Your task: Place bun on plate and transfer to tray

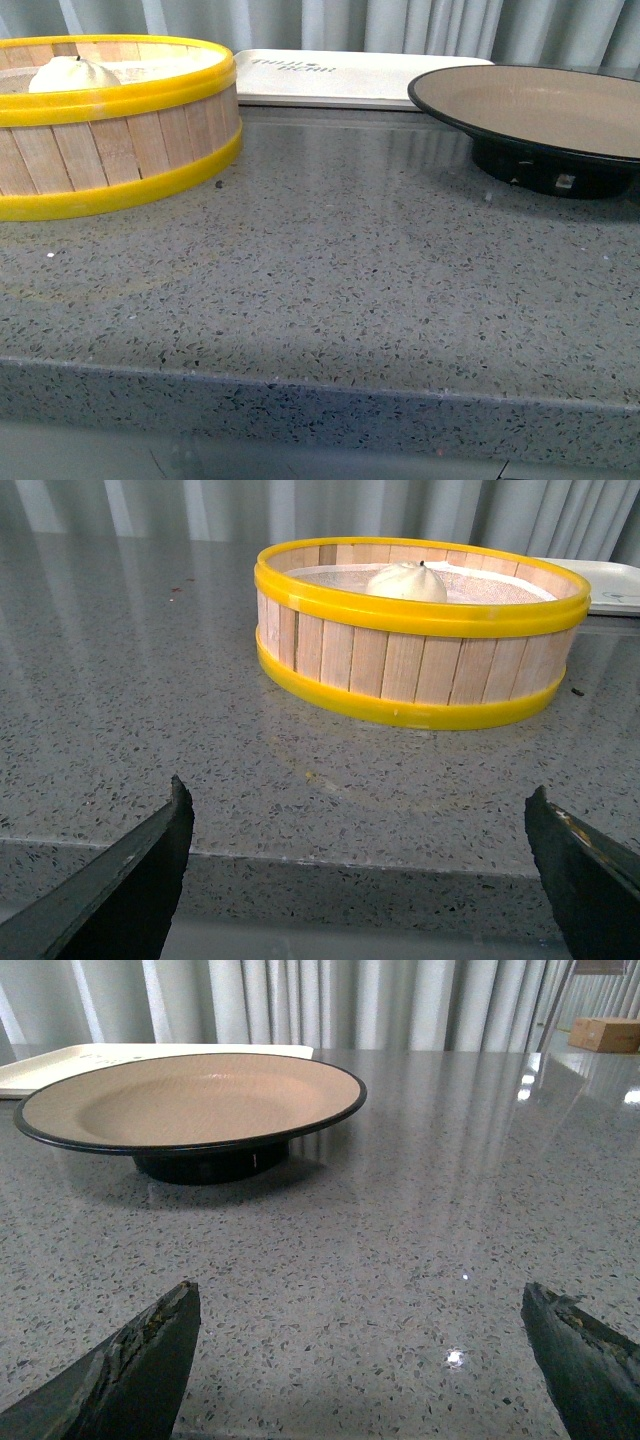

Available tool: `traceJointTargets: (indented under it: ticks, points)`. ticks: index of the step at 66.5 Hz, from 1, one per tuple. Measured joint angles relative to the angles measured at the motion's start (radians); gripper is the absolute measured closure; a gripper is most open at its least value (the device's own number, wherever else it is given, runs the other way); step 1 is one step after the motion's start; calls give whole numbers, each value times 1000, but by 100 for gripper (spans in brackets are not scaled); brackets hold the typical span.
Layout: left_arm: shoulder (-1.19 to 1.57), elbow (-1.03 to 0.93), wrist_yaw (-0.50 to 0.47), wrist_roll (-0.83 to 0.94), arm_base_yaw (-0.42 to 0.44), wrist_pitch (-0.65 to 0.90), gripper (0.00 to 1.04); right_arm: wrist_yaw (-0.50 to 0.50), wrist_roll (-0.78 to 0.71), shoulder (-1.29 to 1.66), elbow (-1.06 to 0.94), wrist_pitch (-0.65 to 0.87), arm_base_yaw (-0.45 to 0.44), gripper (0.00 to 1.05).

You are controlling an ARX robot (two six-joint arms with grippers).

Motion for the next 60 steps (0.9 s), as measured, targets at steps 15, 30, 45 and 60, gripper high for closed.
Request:
traceJointTargets:
  ticks: [15, 30, 45, 60]
  points:
    - [0, 0, 0, 0, 0, 0, 7, 0, 0, 0, 0, 0, 0, 8]
    - [0, 0, 0, 0, 0, 0, 7, 0, 0, 0, 0, 0, 0, 8]
    - [0, 0, 0, 0, 0, 0, 7, 0, 0, 0, 0, 0, 0, 8]
    - [335, 243, 169, -95, 109, -506, 7, -1, 0, 0, 0, 0, 1, 8]
